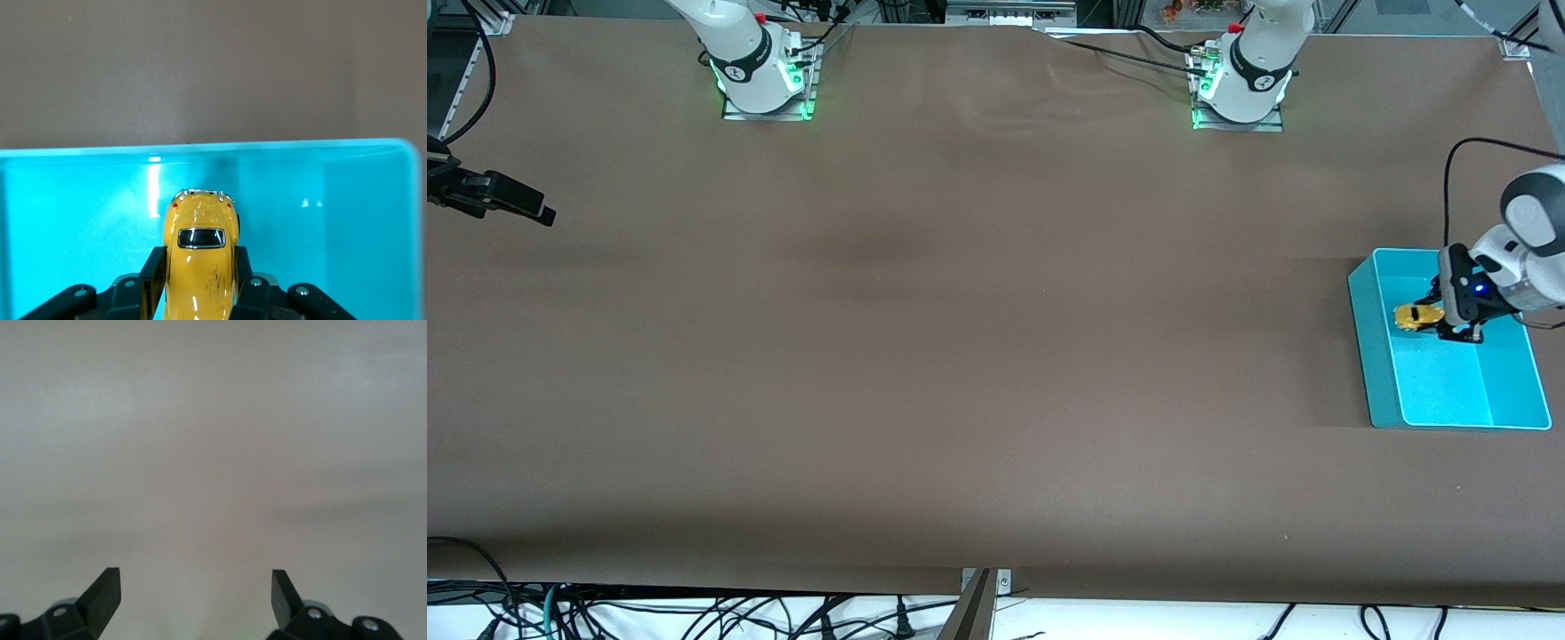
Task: Wind and store yellow beetle car
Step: 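Lower the car into the blue box and open the left gripper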
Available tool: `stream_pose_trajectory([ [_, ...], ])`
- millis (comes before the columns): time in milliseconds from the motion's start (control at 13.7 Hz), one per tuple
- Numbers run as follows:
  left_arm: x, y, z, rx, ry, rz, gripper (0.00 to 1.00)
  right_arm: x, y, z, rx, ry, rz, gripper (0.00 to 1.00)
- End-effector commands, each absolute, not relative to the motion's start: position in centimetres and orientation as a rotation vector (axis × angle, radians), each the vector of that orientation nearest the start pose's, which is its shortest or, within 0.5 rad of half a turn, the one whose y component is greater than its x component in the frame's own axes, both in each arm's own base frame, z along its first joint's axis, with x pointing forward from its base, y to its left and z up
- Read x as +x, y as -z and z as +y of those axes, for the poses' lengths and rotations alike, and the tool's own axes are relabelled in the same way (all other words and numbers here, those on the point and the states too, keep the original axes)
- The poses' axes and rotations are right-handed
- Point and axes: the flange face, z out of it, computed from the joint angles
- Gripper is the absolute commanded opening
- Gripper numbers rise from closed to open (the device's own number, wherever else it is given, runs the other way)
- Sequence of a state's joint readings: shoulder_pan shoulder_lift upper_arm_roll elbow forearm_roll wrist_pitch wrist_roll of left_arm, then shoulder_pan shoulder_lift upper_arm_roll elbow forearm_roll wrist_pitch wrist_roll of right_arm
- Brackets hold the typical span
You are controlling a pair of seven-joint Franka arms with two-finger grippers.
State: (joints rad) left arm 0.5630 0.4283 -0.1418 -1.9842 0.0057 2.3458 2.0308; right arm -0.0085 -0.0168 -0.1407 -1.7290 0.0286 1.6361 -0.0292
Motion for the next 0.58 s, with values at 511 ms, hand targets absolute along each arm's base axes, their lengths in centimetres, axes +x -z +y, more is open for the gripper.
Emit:
stream_pose_trajectory([
  [511,55.7,-20.9,26.3,-2.234,0.084,2.282,0.68,54.3,-56.3,-7.8,-3.085,-0.13,0.2,1.0],
])
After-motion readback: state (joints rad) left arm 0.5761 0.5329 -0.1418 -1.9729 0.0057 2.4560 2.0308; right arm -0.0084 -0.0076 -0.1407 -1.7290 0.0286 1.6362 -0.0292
